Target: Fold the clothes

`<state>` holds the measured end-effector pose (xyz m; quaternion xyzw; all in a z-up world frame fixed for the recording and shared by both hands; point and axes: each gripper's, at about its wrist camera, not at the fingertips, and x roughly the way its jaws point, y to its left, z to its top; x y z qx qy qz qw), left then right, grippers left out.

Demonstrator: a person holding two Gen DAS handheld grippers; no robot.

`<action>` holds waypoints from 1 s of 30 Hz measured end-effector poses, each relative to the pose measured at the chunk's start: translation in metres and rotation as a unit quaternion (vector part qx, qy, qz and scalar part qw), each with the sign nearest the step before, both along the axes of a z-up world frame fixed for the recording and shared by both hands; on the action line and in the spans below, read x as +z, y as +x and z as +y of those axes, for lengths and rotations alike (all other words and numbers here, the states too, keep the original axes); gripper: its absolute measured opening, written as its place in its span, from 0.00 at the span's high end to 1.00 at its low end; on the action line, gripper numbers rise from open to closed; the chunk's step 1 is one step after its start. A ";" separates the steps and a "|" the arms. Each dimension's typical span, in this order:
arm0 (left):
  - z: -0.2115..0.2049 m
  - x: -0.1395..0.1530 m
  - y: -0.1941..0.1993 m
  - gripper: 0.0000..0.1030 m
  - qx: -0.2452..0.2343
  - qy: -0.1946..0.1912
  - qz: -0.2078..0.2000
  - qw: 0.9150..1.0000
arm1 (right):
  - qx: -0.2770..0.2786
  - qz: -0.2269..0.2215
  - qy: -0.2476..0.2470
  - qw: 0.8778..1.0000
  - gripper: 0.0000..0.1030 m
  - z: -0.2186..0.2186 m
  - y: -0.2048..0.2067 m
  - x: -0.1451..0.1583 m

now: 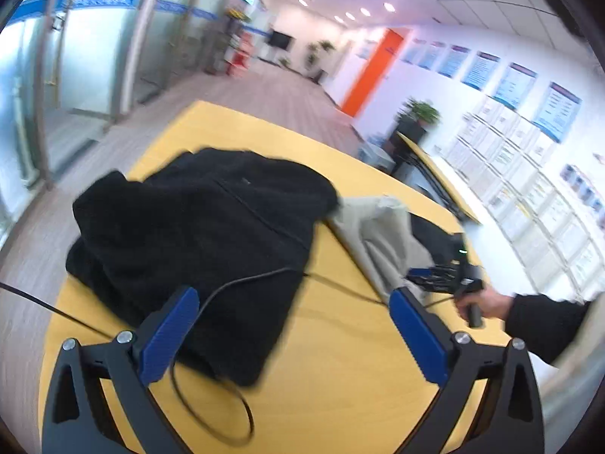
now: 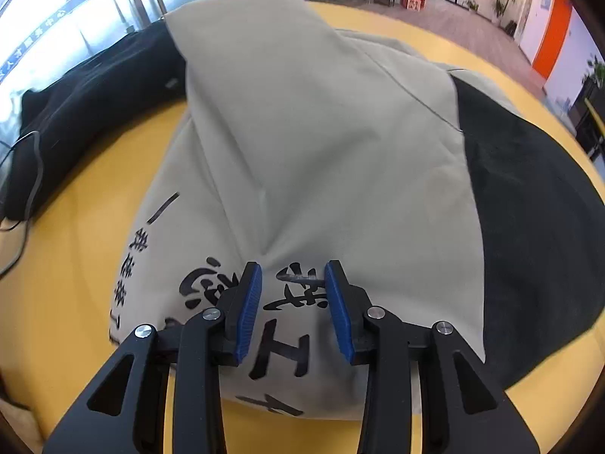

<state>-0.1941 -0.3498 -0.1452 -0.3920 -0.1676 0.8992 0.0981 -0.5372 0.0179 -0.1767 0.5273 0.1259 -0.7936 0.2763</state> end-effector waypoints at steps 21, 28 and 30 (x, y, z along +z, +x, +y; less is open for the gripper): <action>0.080 0.041 0.098 0.00 -0.001 -0.095 -0.046 0.994 | -0.104 0.008 0.008 0.994 0.26 -0.092 0.245 0.156; 0.042 0.066 0.078 0.00 0.123 -0.147 -0.069 0.979 | -0.040 0.053 0.003 0.998 0.15 -0.182 0.308 0.186; 0.030 0.071 0.075 0.00 0.145 -0.154 -0.071 0.975 | -0.038 0.050 0.003 0.998 0.15 -0.193 0.299 0.178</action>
